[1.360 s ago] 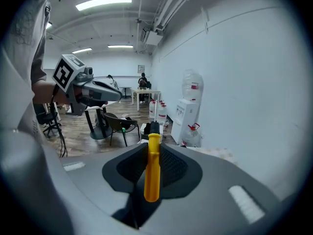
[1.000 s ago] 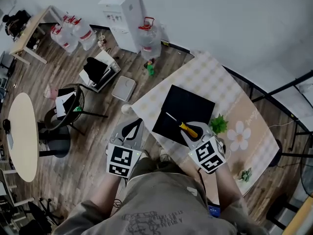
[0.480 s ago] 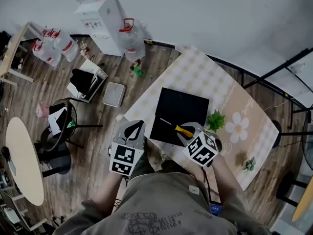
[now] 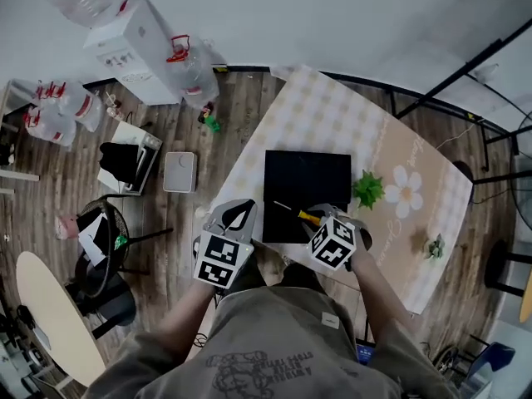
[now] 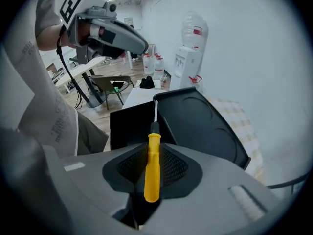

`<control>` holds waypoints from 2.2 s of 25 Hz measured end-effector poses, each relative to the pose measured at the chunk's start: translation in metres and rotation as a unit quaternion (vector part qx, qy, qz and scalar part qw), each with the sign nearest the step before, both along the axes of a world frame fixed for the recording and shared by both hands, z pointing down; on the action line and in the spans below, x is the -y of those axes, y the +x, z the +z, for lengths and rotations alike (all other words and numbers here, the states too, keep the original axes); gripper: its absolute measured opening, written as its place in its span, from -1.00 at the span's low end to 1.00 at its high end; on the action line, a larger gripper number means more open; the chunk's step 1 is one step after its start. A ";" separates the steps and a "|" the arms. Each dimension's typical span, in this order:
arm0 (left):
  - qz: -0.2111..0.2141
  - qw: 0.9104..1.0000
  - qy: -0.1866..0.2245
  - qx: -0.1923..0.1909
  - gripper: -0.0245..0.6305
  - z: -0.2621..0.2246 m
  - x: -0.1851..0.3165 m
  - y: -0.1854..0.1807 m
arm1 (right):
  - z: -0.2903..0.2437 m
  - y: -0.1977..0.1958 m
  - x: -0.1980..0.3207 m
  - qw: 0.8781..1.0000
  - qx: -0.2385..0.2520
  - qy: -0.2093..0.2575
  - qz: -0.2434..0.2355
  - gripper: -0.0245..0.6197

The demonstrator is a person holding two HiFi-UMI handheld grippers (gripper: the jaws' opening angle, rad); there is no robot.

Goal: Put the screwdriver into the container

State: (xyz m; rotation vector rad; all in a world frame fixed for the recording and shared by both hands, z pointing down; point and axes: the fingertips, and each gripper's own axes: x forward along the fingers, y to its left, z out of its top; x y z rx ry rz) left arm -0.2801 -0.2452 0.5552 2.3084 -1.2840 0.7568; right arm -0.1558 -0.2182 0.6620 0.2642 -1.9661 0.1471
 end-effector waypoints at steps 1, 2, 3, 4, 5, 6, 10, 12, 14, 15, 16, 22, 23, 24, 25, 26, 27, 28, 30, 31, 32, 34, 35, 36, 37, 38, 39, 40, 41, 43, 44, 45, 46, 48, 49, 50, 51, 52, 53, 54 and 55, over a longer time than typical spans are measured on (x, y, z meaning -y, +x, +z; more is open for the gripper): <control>0.008 1.000 -0.003 -0.001 -0.93 0.002 0.002 -0.001 | 0.005 0.000 -0.002 1.000 -0.010 -0.001 0.000 -0.60; 0.015 1.000 -0.005 -0.002 -0.93 0.004 0.004 -0.002 | 0.011 0.001 -0.004 1.000 -0.020 -0.003 -0.001 -0.60; 0.021 1.000 -0.008 -0.004 -0.93 0.006 0.005 -0.003 | 0.016 0.002 -0.006 1.000 -0.029 -0.006 -0.003 -0.60; 0.027 1.000 -0.012 -0.006 -0.93 0.008 0.006 -0.004 | 0.020 0.003 -0.010 0.999 -0.036 -0.010 -0.004 -0.60; 0.031 0.999 -0.015 -0.008 -0.93 0.010 0.005 -0.006 | 0.025 0.003 -0.012 0.999 -0.039 -0.016 -0.002 -0.60; 0.036 0.999 -0.018 -0.009 -0.93 0.011 0.005 -0.009 | 0.028 0.003 -0.014 0.999 -0.041 -0.022 0.002 -0.60; 0.053 0.998 -0.031 -0.009 -0.93 0.019 0.004 -0.016 | 0.043 0.005 -0.015 0.998 -0.056 -0.035 0.017 -0.60; 0.057 0.998 -0.039 -0.012 -0.93 0.023 0.002 -0.019 | 0.050 0.005 -0.014 0.997 -0.064 -0.038 0.021 -0.60; 0.063 0.997 -0.049 -0.016 -0.93 0.025 -0.001 -0.020 | 0.055 0.006 -0.014 0.997 -0.066 -0.042 0.027 -0.60; 0.066 0.996 -0.053 -0.016 -0.93 0.026 -0.003 -0.020 | 0.057 0.006 -0.014 0.996 -0.068 -0.045 0.031 -0.60; 0.069 0.996 -0.056 -0.016 -0.93 0.027 -0.004 -0.020 | 0.059 0.006 -0.015 0.996 -0.070 -0.047 0.034 -0.60; 0.073 0.995 -0.062 -0.014 -0.93 0.031 -0.007 -0.024 | 0.068 0.007 -0.019 0.994 -0.081 -0.049 0.048 -0.60; 0.071 0.995 -0.064 -0.014 -0.93 0.032 -0.007 -0.024 | 0.069 0.007 -0.020 0.994 -0.082 -0.050 0.051 -0.60; 0.070 0.995 -0.065 -0.014 -0.93 0.032 -0.008 -0.025 | 0.070 0.008 -0.020 0.994 -0.081 -0.050 0.054 -0.59; 0.069 0.995 -0.066 -0.014 -0.93 0.032 -0.009 -0.025 | 0.069 0.008 -0.020 0.994 -0.079 -0.050 0.059 -0.59; 0.068 0.995 -0.066 -0.015 -0.93 0.032 -0.010 -0.025 | 0.068 0.009 -0.019 0.994 -0.076 -0.049 0.065 -0.57; 0.066 0.996 -0.064 -0.015 -0.93 0.031 -0.010 -0.025 | 0.065 0.009 -0.019 0.994 -0.072 -0.049 0.072 -0.54; 0.064 0.996 -0.062 -0.016 -0.93 0.029 -0.010 -0.025 | 0.063 0.009 -0.018 0.993 -0.068 -0.049 0.078 -0.52; 0.061 0.996 -0.056 -0.019 -0.93 0.025 -0.011 -0.024 | 0.056 0.010 -0.017 0.993 -0.061 -0.048 0.091 -0.51; 0.060 0.996 -0.054 -0.020 -0.93 0.023 -0.012 -0.024 | 0.052 0.011 -0.017 0.992 -0.059 -0.048 0.098 -0.51; 0.059 0.997 -0.052 -0.021 -0.93 0.021 -0.012 -0.024 | 0.047 0.012 -0.017 0.992 -0.056 -0.046 0.107 -0.51; 0.057 0.997 -0.047 -0.022 -0.93 0.016 -0.011 -0.025 | 0.033 0.013 -0.014 0.990 -0.043 -0.038 0.125 -0.52; 0.056 0.997 -0.043 -0.022 -0.93 0.013 -0.009 -0.025 | 0.025 0.013 -0.011 0.990 -0.034 -0.033 0.136 -0.52; 0.055 0.998 -0.038 -0.023 -0.93 0.010 -0.007 -0.026 | 0.017 0.013 -0.007 0.988 -0.025 -0.026 0.148 -0.52; 0.054 0.998 -0.032 -0.023 -0.93 0.006 -0.004 -0.026 | 0.009 0.013 -0.003 0.987 -0.016 -0.018 0.160 -0.54; 0.052 0.998 -0.025 -0.025 -0.93 0.001 -0.001 -0.027 | 0.000 0.014 0.001 0.985 -0.007 -0.010 0.173 -0.57; 0.049 0.998 -0.017 -0.027 -0.93 -0.004 0.002 -0.027 | -0.009 0.015 0.004 0.983 0.004 -0.001 0.185 -0.58; 0.047 0.998 -0.010 -0.029 -0.93 -0.010 0.005 -0.028 | -0.019 0.015 0.008 0.980 0.017 0.007 0.197 -0.58; 0.044 0.999 -0.003 -0.030 -0.93 -0.016 0.009 -0.028 | -0.030 0.015 0.013 0.977 0.031 0.015 0.209 -0.59; 0.042 0.999 0.011 -0.032 -0.93 -0.029 0.018 -0.028 | -0.055 0.014 0.023 0.970 0.064 0.032 0.231 -0.61; 0.042 0.998 0.020 -0.034 -0.93 -0.036 0.023 -0.028 | -0.068 0.014 0.027 0.966 0.080 0.041 0.241 -0.63; 0.041 0.998 0.028 -0.035 -0.93 -0.044 0.027 -0.028 | -0.081 0.014 0.032 0.962 0.097 0.052 0.250 -0.65; 0.041 0.998 0.038 -0.037 -0.93 -0.052 0.031 -0.028 | -0.094 0.013 0.036 0.958 0.112 0.063 0.257 -0.67; 0.039 0.997 0.057 -0.042 -0.93 -0.070 0.037 -0.028 | -0.122 0.012 0.045 0.948 0.143 0.088 0.269 -0.74; 0.039 0.996 0.067 -0.045 -0.93 -0.080 0.041 -0.028 | -0.137 0.011 0.049 0.943 0.160 0.101 0.275 -0.75; 0.038 0.995 0.077 -0.048 -0.93 -0.090 0.044 -0.028 | -0.154 0.010 0.053 0.936 0.178 0.114 0.282 -0.75; 0.038 0.994 0.086 -0.051 -0.93 -0.100 0.046 -0.027 | -0.170 0.010 0.056 0.928 0.197 0.127 0.288 -0.75; 0.039 0.993 0.095 -0.054 -0.93 -0.109 0.048 -0.027 | -0.187 0.011 0.059 0.921 0.214 0.139 0.294 -0.76; 0.041 0.992 0.103 -0.056 -0.93 -0.117 0.049 -0.025 | -0.203 0.012 0.061 0.914 0.229 0.152 0.299 -0.76; 0.043 0.991 0.111 -0.058 -0.93 -0.126 0.051 -0.024 | -0.218 0.013 0.063 0.907 0.242 0.167 0.302 -0.76; 0.045 0.990 0.119 -0.061 -0.93 -0.134 0.052 -0.023 | -0.233 0.014 0.064 0.901 0.252 0.182 0.302 -0.76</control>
